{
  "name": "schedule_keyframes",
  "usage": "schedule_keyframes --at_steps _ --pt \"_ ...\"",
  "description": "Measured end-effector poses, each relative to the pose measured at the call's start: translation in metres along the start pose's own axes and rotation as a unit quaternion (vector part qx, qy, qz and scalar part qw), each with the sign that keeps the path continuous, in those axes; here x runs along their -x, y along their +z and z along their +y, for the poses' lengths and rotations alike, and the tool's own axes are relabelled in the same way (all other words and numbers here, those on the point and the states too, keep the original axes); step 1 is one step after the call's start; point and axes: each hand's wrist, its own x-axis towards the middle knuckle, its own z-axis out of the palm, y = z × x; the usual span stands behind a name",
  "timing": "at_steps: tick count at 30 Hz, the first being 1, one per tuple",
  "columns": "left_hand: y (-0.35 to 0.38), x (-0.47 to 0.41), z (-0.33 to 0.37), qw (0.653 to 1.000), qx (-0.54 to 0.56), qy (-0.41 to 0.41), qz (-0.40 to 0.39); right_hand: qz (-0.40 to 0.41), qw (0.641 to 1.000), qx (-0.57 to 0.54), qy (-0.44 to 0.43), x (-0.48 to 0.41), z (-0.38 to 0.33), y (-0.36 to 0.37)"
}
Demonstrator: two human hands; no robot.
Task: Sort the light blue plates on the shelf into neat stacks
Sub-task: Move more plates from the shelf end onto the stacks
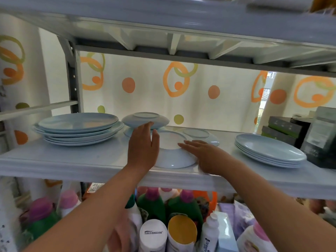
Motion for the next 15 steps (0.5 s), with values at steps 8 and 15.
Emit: schedule_keyframes --at_steps 8,15 --pt "0.002 0.000 -0.003 1.000 0.008 -0.023 0.001 -0.085 0.994 0.058 -0.024 -0.013 -0.010 -0.018" --pt "0.002 -0.001 -0.005 0.999 0.031 -0.035 0.018 -0.035 0.999 0.030 -0.026 -0.014 -0.008 -0.016"
